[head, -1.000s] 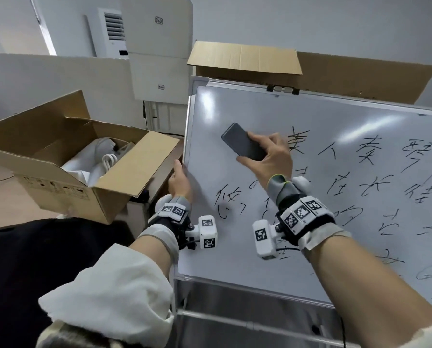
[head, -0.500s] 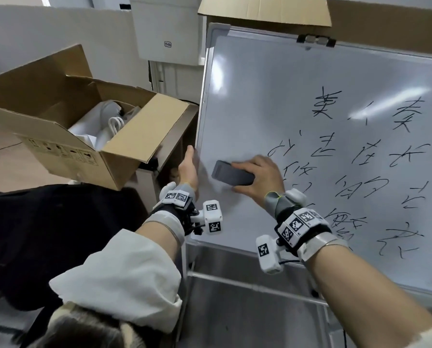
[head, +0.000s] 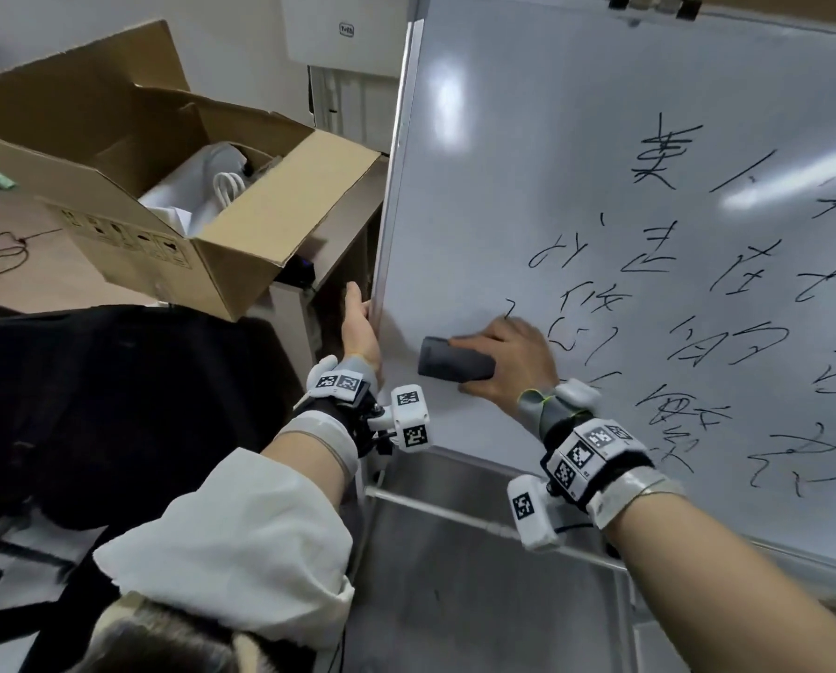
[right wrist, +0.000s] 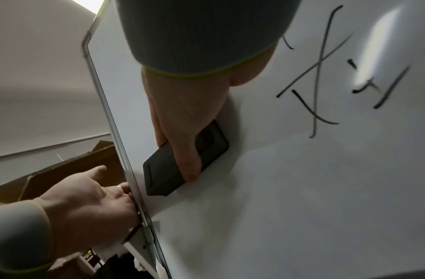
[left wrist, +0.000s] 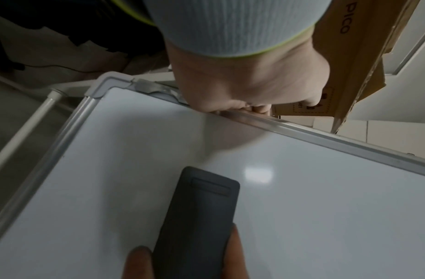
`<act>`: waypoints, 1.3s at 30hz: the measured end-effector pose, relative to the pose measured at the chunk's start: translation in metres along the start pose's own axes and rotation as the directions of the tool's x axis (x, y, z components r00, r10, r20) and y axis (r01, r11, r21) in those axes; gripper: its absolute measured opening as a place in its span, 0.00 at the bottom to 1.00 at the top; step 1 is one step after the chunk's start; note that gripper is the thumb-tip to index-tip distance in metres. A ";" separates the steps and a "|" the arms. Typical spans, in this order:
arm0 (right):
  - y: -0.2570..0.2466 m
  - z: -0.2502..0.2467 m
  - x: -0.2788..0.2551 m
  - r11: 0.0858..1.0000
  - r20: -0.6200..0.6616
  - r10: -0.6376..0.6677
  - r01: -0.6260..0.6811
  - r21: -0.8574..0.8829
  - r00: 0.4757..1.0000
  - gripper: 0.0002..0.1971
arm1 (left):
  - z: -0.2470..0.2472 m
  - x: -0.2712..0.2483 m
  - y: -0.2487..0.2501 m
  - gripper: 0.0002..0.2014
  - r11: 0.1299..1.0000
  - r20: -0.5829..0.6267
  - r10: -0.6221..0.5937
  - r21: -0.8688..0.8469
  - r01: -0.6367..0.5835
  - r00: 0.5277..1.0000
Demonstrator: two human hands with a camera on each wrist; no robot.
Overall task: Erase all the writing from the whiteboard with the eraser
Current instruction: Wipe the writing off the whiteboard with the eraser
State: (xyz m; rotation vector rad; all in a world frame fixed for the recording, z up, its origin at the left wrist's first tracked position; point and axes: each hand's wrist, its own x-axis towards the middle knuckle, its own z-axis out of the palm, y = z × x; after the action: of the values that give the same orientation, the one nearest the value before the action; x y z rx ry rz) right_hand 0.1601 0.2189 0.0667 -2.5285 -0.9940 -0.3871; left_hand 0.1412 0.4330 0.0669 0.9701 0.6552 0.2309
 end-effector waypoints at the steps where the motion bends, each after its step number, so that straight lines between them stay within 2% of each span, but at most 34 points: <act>1: 0.001 0.001 -0.005 1.000 0.002 -0.009 0.009 -0.011 1.000 0.34 | 0.000 -0.003 -0.004 0.39 1.000 -0.007 -0.004 -0.006 0.004 1.000; 2: 0.001 -0.002 -0.006 1.000 -0.023 -0.012 0.012 -0.013 1.000 0.34 | 0.000 -0.002 -0.007 0.43 1.000 -0.007 -0.007 -0.017 0.007 1.000; 4: 0.003 -0.020 0.000 1.000 -0.133 0.019 -0.020 -0.003 0.991 0.34 | 0.001 -0.002 -0.009 0.45 0.999 -0.012 -0.012 -0.038 0.012 1.000; 7: 0.011 -0.061 0.023 0.996 -0.369 0.083 -0.084 0.012 0.926 0.33 | -0.003 0.011 -0.018 0.51 0.999 -0.077 -0.028 -0.043 0.024 0.997; 9: 0.015 -0.075 0.033 0.994 -0.445 0.110 -0.104 0.036 0.889 0.32 | -0.008 0.038 -0.037 0.56 0.999 -0.126 -0.016 -0.051 0.010 0.992; 11: 0.015 -0.070 0.028 0.991 -0.420 0.132 -0.118 0.059 0.898 0.32 | -0.008 0.054 -0.050 0.59 1.000 -0.159 -0.008 0.005 0.009 0.987; 14: 0.018 -0.039 -0.002 0.998 -0.226 0.061 -0.063 0.000 0.972 0.34 | -0.010 0.071 -0.056 0.60 1.000 -0.164 -0.024 0.008 0.026 0.986; 16: 0.020 -0.025 -0.020 0.999 -0.142 -0.009 0.002 -0.045 0.990 0.35 | -0.009 0.063 -0.048 0.59 0.999 -0.180 -0.035 0.030 0.041 0.983; 17: 0.022 -0.027 -0.021 0.999 -0.145 -0.022 0.015 -0.051 0.989 0.35 | -0.005 0.047 -0.038 0.58 0.999 -0.184 -0.028 0.039 0.036 0.983; 19: 0.024 -0.045 -0.007 0.999 -0.237 0.019 -0.029 -0.039 0.971 0.34 | 0.012 0.002 -0.006 0.51 0.996 -0.184 0.017 0.088 0.000 0.983; 22: 0.029 -0.095 0.029 0.985 -0.453 0.172 -0.162 0.060 0.875 0.33 | 0.041 -0.032 0.036 0.26 0.961 -0.127 0.188 0.228 -0.156 0.974; 24: 0.032 -0.121 0.044 0.977 -0.514 0.208 -0.200 0.071 0.832 0.33 | 0.061 -0.038 0.061 0.20 0.924 -0.102 0.279 0.300 -0.238 0.955; 26: 0.032 -0.131 0.047 0.973 -0.530 0.225 -0.218 0.076 0.818 0.34 | 0.077 -0.043 0.081 0.21 0.917 -0.069 0.308 0.286 -0.277 0.949; 28: 0.030 -0.123 0.043 0.971 -0.508 0.238 -0.221 0.094 0.828 0.34 | 0.084 -0.038 0.086 0.29 0.936 -0.067 0.280 0.239 -0.257 0.958; 31: 0.027 -0.094 0.024 0.995 -0.358 0.100 -0.100 0.020 0.928 0.34 | 0.078 -0.022 0.072 0.34 0.954 -0.082 0.235 0.209 -0.214 0.969; 33: 0.029 -0.099 0.028 0.997 -0.305 0.075 -0.073 0.020 0.949 0.34 | 0.076 -0.014 0.063 0.36 0.957 -0.109 0.225 0.212 -0.199 0.968; 37: 0.038 -0.141 0.057 0.970 -0.478 0.239 -0.225 0.087 0.845 0.33 | 0.080 -0.011 0.063 0.39 0.948 -0.176 0.249 0.245 -0.203 0.952; 39: 0.034 -0.139 0.055 0.970 -0.474 0.242 -0.227 0.090 0.846 0.34 | 0.080 -0.008 0.063 0.39 0.934 -0.183 0.275 0.285 -0.217 0.944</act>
State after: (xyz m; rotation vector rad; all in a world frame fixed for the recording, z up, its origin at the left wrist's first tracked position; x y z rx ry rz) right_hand 0.2074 0.1646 0.2021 -2.3094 -0.4858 -0.8669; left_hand 0.1903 0.4093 0.1529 1.2963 0.7783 0.4909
